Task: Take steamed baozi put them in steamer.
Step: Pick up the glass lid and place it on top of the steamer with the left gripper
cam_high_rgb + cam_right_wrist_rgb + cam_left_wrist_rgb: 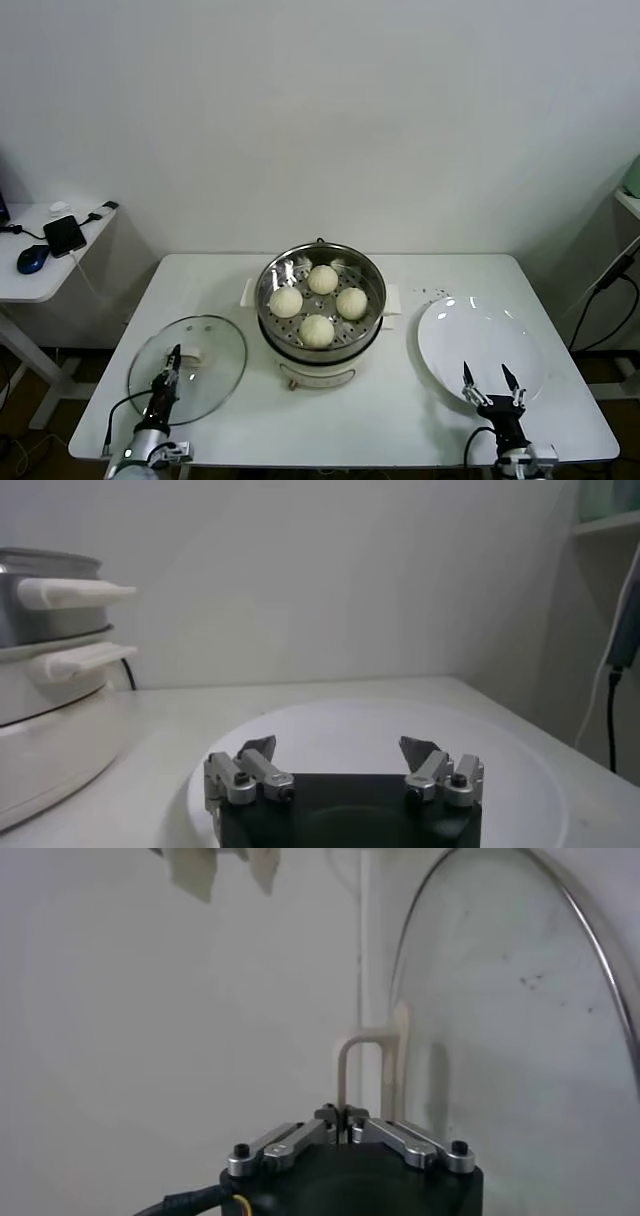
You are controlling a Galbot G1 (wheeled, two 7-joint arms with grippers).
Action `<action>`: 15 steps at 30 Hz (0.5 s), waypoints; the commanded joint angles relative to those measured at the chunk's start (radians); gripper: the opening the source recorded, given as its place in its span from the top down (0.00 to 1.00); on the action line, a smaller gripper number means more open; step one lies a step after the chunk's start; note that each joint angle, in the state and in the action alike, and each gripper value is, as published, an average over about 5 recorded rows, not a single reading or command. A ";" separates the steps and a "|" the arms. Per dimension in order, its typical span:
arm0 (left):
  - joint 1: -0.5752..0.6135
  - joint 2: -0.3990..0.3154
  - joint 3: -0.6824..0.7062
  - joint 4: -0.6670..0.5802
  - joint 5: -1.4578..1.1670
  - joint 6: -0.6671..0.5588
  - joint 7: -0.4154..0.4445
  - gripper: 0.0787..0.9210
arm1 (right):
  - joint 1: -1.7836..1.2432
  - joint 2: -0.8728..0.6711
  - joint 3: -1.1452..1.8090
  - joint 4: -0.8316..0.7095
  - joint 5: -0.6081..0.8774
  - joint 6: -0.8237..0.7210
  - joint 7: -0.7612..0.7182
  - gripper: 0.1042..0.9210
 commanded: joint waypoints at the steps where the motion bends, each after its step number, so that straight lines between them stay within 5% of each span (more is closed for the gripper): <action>1: 0.030 0.007 -0.013 -0.162 -0.100 0.010 0.074 0.94 | -0.004 -0.006 0.003 0.007 -0.001 0.001 -0.003 0.12; 8: 0.065 0.029 -0.056 -0.372 -0.213 0.076 0.193 0.94 | -0.006 -0.013 0.009 0.031 -0.014 -0.010 0.007 0.12; 15: 0.062 0.077 -0.074 -0.597 -0.236 0.280 0.379 0.94 | -0.001 -0.009 0.010 0.049 -0.061 -0.017 0.032 0.12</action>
